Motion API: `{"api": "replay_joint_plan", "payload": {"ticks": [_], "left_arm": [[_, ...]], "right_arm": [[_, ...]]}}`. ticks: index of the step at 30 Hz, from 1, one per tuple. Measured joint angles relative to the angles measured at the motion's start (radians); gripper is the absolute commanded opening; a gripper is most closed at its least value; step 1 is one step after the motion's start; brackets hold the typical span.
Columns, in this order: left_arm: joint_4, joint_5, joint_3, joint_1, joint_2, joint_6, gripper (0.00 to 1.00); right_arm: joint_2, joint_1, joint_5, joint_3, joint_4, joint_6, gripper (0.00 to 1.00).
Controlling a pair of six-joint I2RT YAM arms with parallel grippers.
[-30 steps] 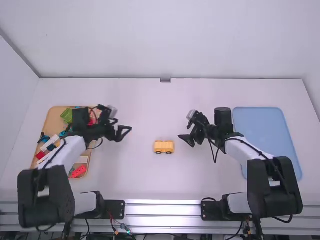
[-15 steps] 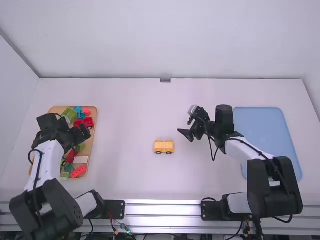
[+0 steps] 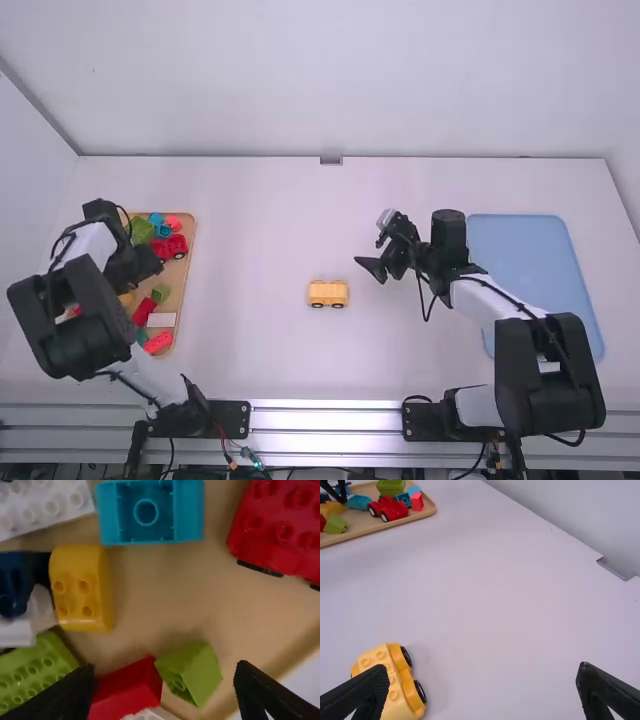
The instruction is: Assemble lego blocks to make yellow taxi
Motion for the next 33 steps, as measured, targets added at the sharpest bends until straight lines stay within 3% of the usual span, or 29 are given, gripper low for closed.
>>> {"api": "replay_joint_plan", "payload": {"ticks": [5,13,19,33], "left_arm": [[0.032,-0.018,0.0,0.005,0.017,0.028,0.58],[0.045,-0.007,-0.002,0.104,0.018,0.037,0.59],[0.109,0.116,-0.048,0.224,0.017,0.137,0.61],[0.277,0.166,-0.153,0.23,0.018,0.187,0.53]], "right_arm": [[0.0,0.0,0.035,0.0,-0.003,0.004,0.98],[0.0,0.0,0.057,0.0,0.004,0.004,0.99],[0.0,0.0,0.06,0.0,0.026,0.002,0.99],[0.0,0.0,0.061,0.0,0.024,0.003,0.99]]}}
